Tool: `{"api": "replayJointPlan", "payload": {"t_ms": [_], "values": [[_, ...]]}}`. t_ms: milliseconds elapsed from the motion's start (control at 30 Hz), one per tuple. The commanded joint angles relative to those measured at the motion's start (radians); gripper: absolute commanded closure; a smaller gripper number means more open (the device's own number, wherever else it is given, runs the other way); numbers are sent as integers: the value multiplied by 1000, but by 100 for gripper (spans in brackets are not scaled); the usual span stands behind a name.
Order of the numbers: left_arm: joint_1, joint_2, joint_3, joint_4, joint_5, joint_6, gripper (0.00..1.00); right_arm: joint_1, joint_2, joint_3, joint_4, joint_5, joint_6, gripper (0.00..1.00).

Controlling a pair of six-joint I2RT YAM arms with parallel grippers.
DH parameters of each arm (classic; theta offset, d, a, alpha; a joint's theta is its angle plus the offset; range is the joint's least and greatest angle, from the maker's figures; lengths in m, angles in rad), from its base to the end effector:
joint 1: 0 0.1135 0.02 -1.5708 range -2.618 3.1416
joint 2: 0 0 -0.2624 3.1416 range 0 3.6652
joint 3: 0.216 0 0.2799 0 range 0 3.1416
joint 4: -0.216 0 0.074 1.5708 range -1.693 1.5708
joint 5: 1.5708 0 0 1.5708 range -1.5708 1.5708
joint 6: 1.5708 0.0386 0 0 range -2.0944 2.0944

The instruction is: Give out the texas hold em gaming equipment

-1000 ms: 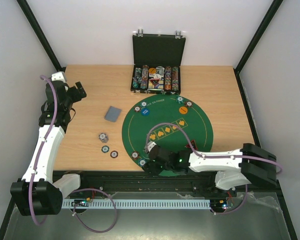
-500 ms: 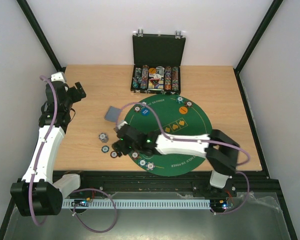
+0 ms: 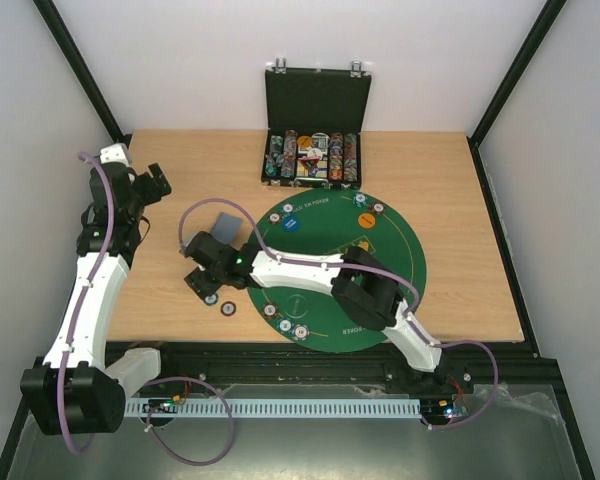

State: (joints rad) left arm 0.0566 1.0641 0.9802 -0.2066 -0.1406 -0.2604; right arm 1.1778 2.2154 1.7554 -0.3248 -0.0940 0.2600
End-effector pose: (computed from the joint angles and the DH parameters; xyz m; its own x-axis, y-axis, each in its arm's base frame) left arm 0.2769 0.0211 0.3477 -0.2274 -0.2682 -0.9361 -0.2573 0.9437 -0.2079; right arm 0.1992 0.4899 0.1762 -0.5045 -0.5486 -0.6667 -0.8438 0.4770 0.2460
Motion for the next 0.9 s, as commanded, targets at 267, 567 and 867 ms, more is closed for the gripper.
{"api": "replayJointPlan", "payload": {"t_ms": [267, 567, 867], "values": [[4, -18, -12, 26, -4, 10, 1, -33, 118, 150, -135, 73, -52, 26], [3, -18, -11, 25, -4, 10, 0, -34, 160, 194, -162, 36, -74, 37], [3, -17, -9, 26, -3, 11, 1, -34, 170, 204, -165, 9, -86, 46]]}}
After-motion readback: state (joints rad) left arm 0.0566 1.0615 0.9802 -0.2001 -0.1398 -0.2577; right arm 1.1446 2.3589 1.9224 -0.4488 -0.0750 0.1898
